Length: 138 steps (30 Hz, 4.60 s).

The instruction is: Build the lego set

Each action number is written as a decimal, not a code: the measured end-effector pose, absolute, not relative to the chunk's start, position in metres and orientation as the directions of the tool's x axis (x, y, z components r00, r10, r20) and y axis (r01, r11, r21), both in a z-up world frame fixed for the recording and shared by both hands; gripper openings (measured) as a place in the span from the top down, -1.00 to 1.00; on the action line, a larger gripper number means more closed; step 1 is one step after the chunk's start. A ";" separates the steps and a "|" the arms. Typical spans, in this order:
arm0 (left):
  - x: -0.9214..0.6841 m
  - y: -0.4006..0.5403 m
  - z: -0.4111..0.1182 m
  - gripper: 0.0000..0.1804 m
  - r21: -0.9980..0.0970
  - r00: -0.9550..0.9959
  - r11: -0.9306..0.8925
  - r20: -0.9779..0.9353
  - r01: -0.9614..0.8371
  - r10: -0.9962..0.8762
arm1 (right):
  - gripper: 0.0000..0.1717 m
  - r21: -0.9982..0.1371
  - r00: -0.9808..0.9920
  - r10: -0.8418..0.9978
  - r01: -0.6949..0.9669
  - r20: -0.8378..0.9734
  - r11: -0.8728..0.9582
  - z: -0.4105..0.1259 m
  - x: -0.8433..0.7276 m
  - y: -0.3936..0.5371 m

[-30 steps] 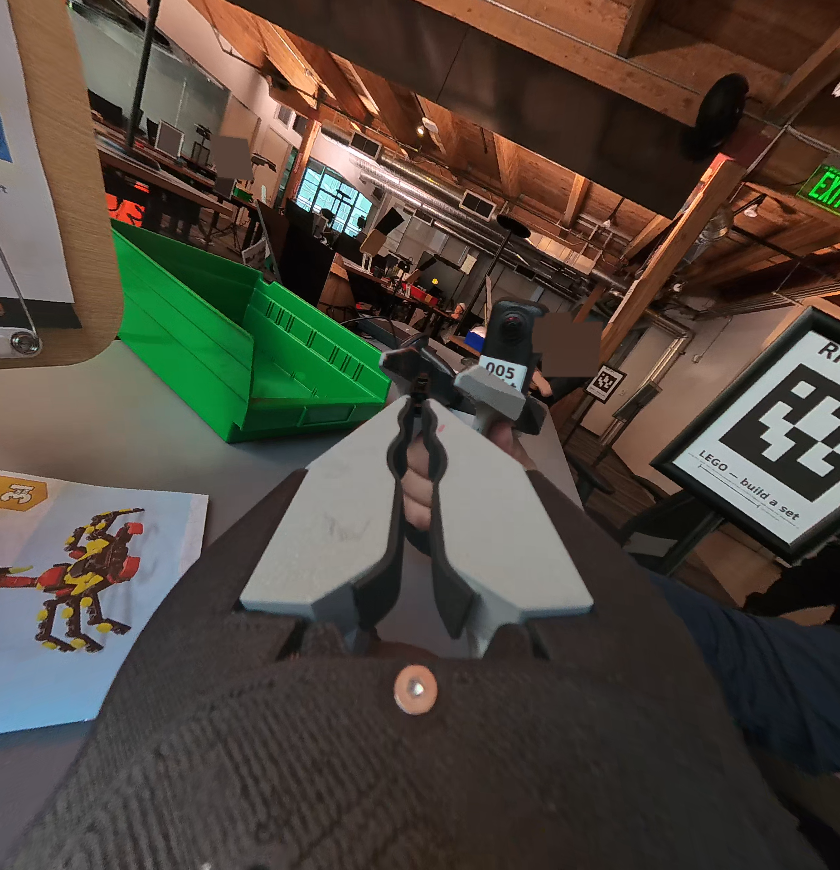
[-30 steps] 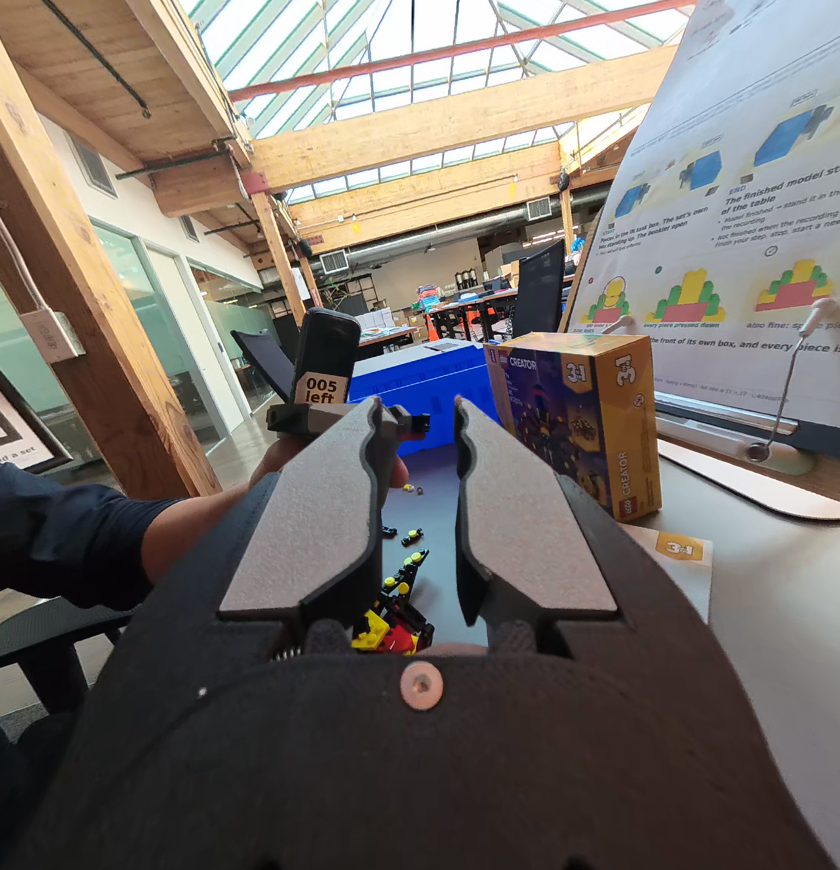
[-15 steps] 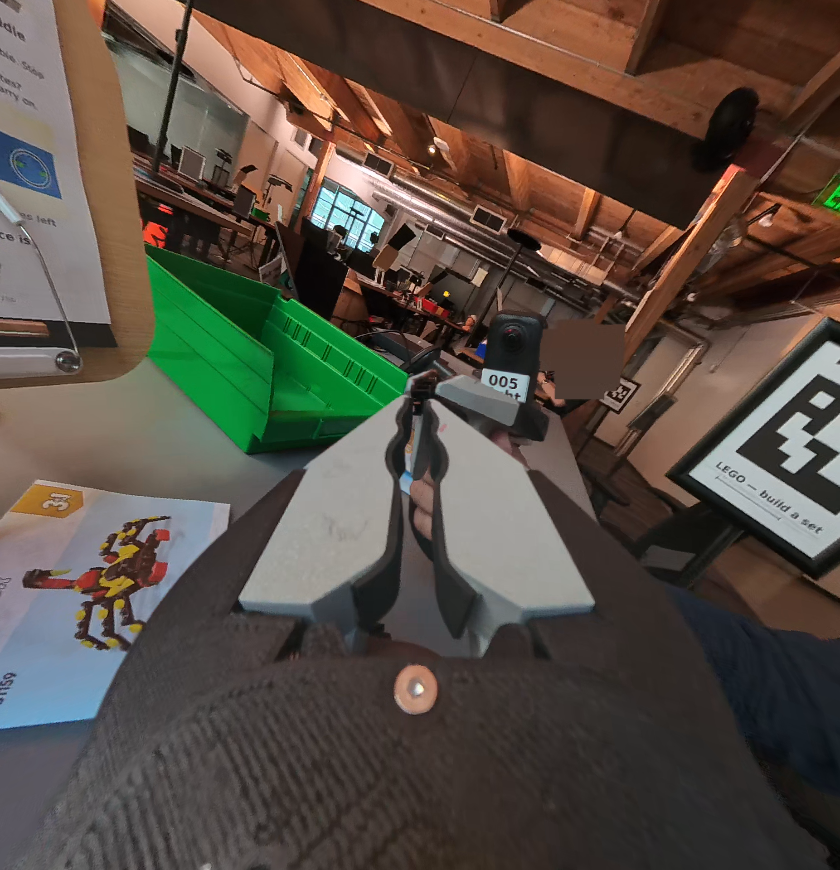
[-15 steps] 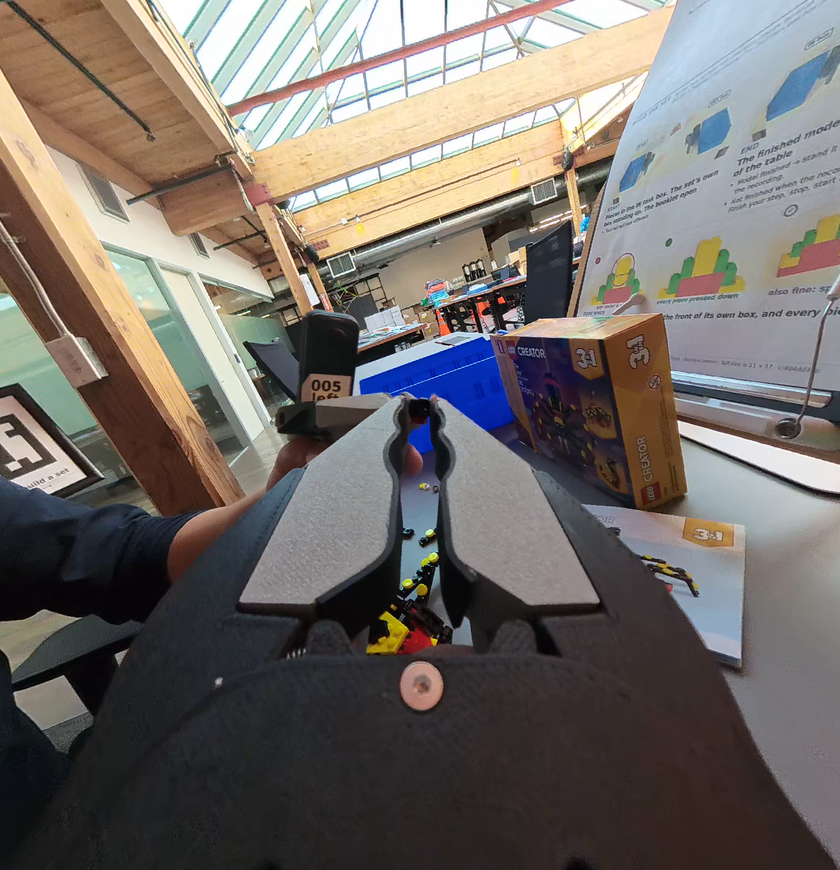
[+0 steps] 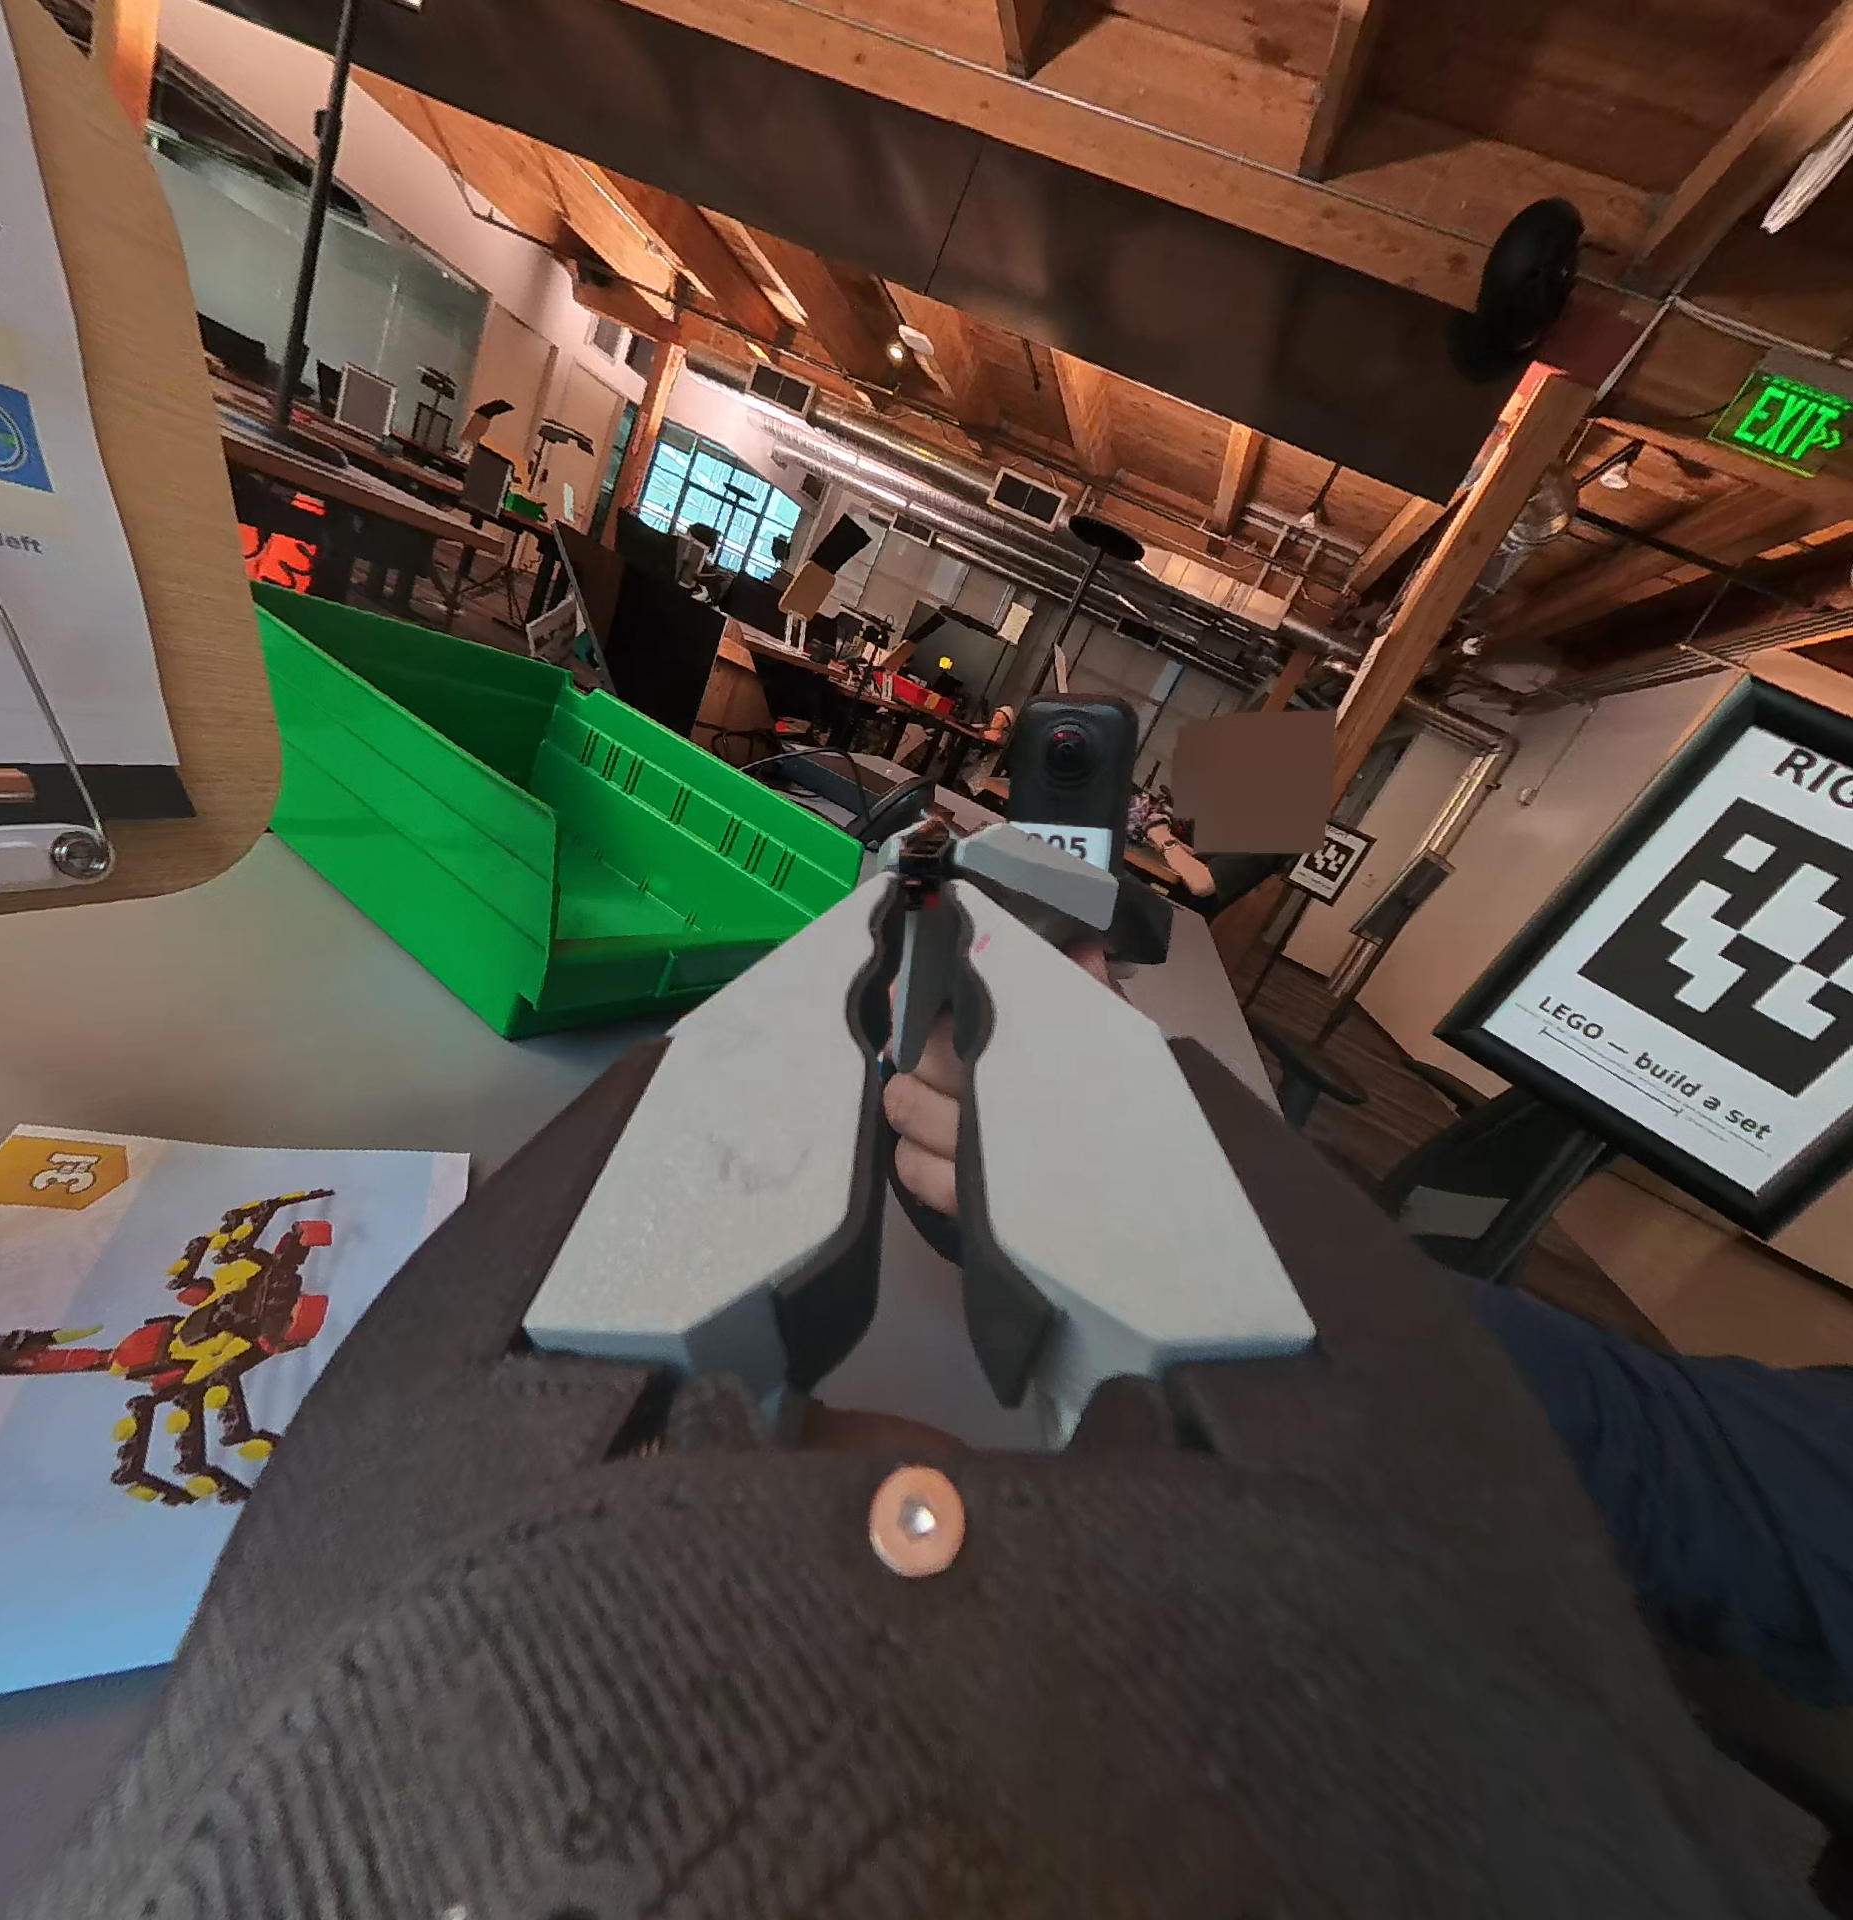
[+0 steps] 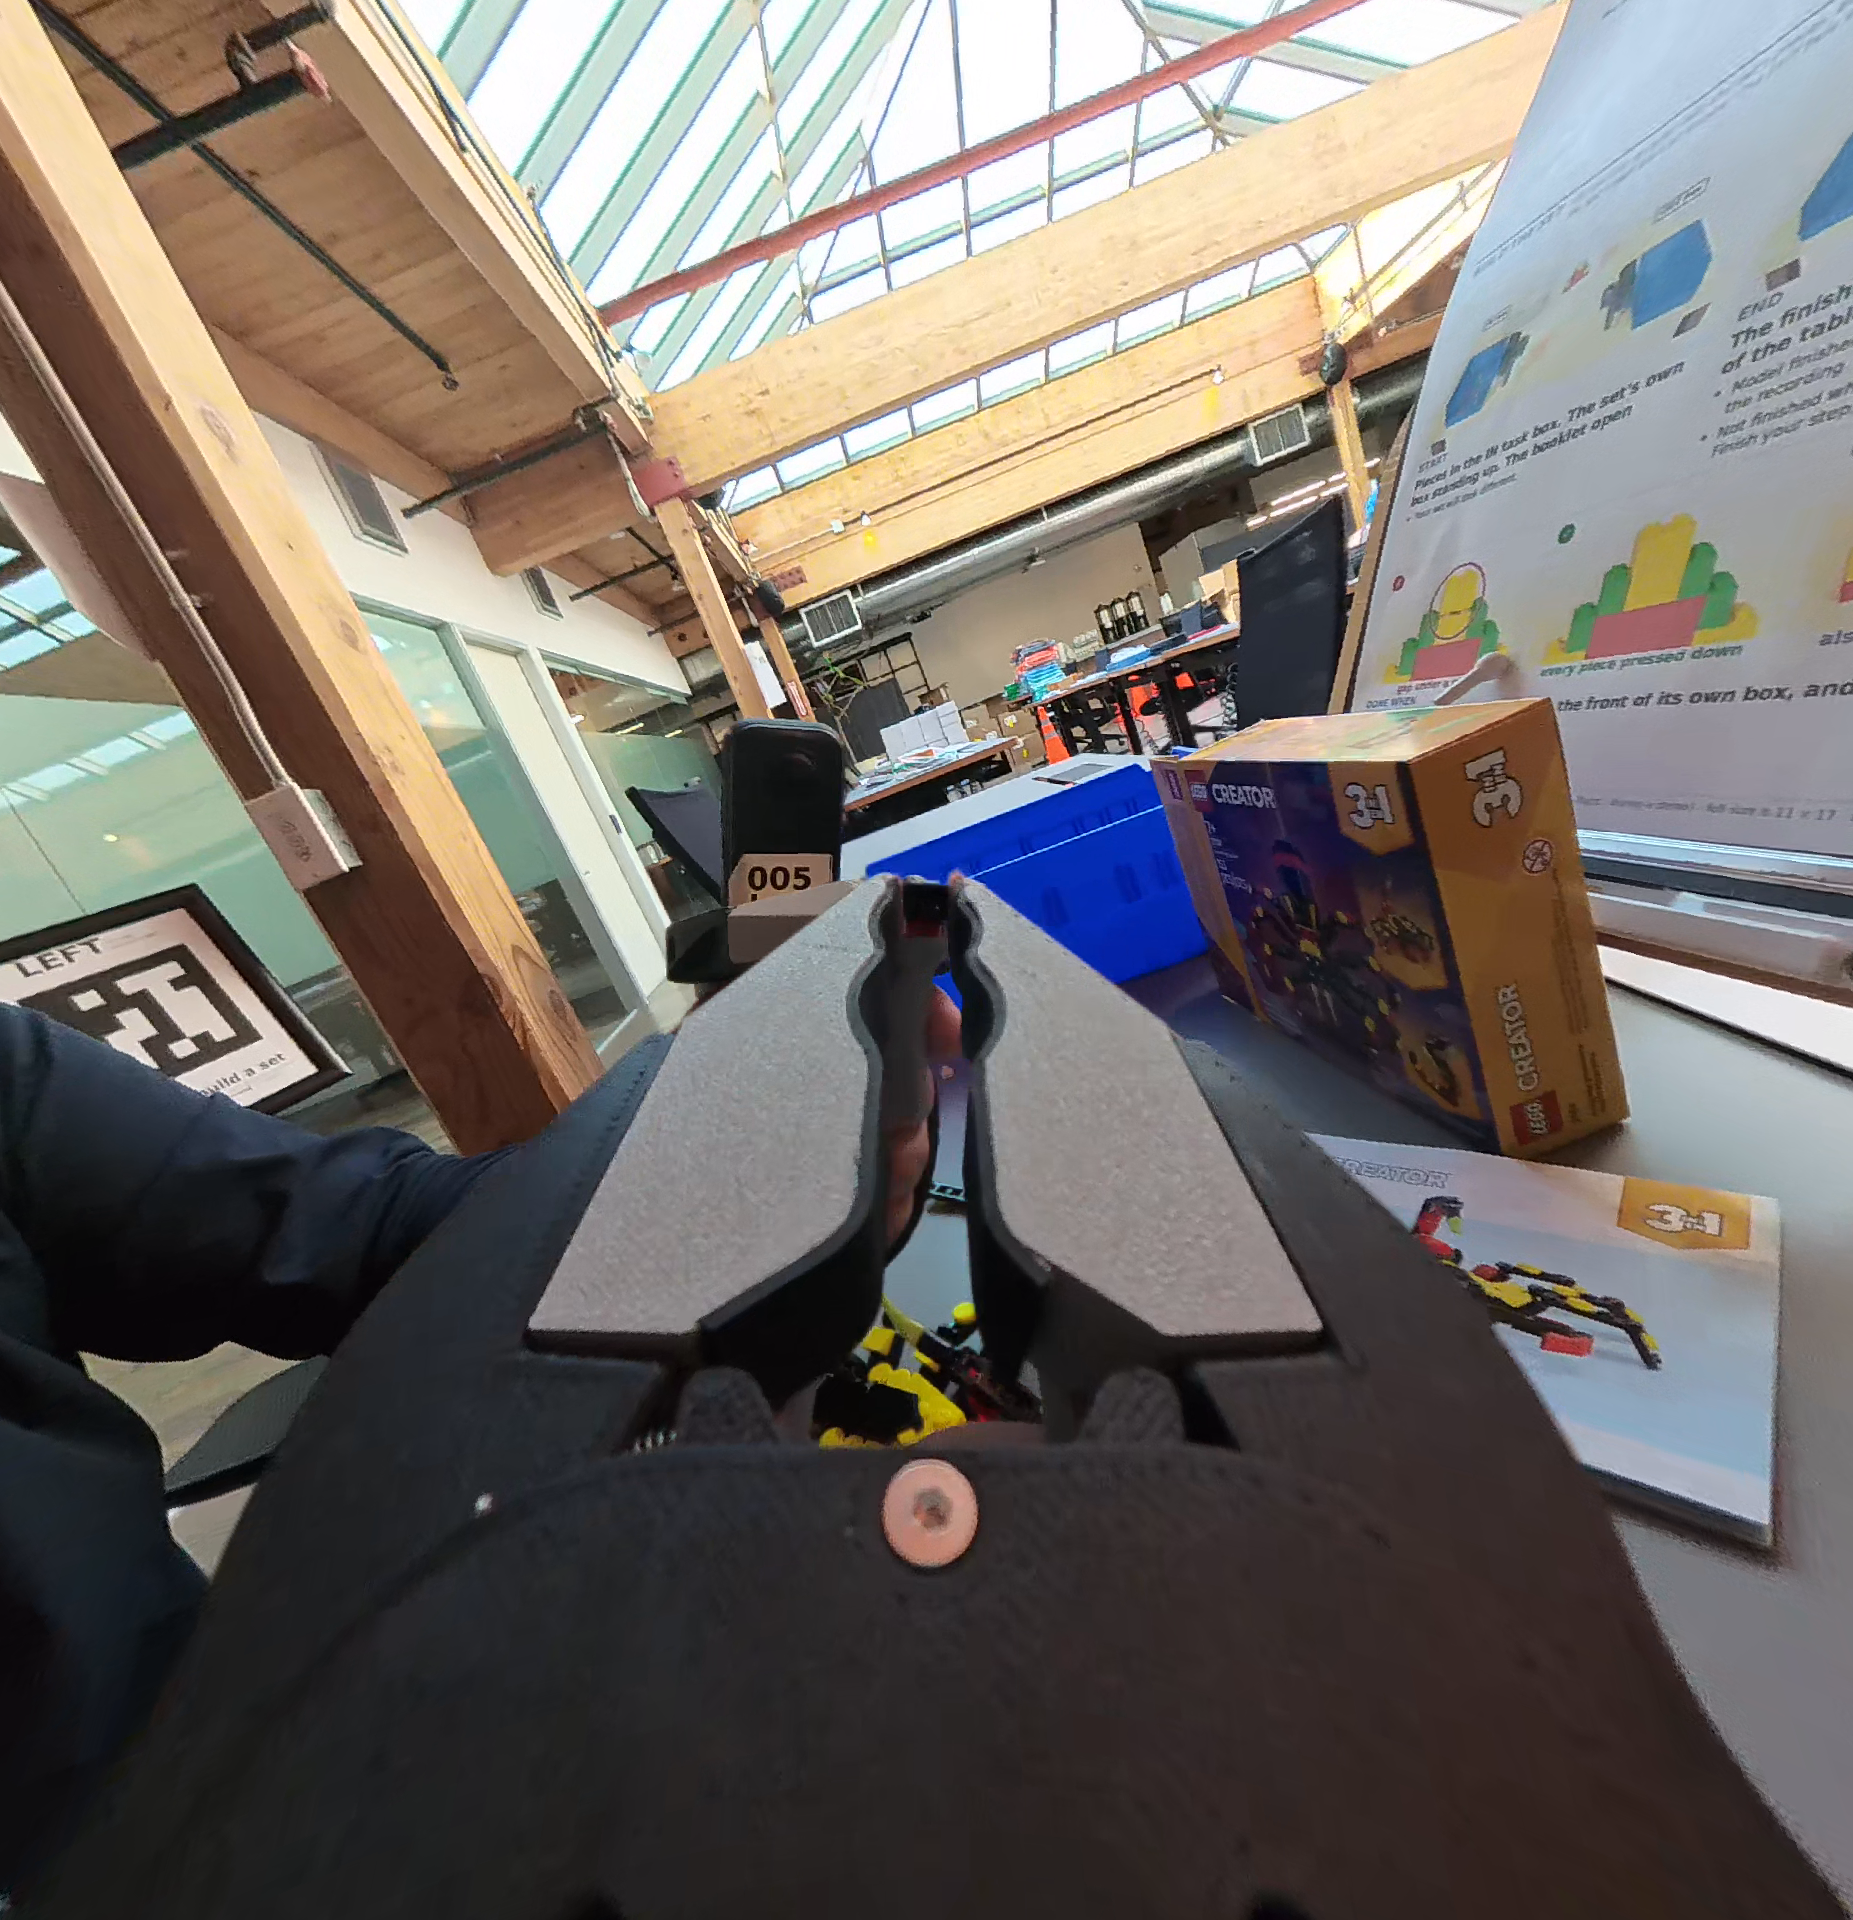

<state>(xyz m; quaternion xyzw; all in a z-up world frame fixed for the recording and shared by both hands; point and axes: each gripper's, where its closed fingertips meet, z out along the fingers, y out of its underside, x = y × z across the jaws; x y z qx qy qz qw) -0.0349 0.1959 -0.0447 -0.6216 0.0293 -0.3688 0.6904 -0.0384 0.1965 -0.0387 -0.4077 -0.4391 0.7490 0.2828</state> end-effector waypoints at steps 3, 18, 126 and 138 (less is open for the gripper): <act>-0.035 0.195 -0.045 0.97 -0.901 0.753 -0.030 0.379 0.433 -0.538 | 0.94 -0.884 -0.518 0.772 -0.061 -0.369 -0.464 -0.039 -0.038 0.196; -0.039 0.189 -0.033 0.99 -0.824 0.645 -0.038 0.470 0.565 -0.603 | 0.95 -0.902 -0.552 0.758 -0.025 -0.347 -0.431 -0.042 -0.037 0.187; -0.018 0.177 -0.015 0.94 -0.772 0.576 0.040 0.438 0.635 -0.690 | 0.79 -0.917 -0.512 0.816 -0.124 -0.268 -0.379 -0.012 -0.019 0.176; -0.004 0.173 -0.020 0.94 -0.796 0.500 -0.066 0.440 0.602 -0.746 | 0.89 -0.948 -0.555 0.808 -0.098 -0.200 -0.302 -0.015 -0.011 0.169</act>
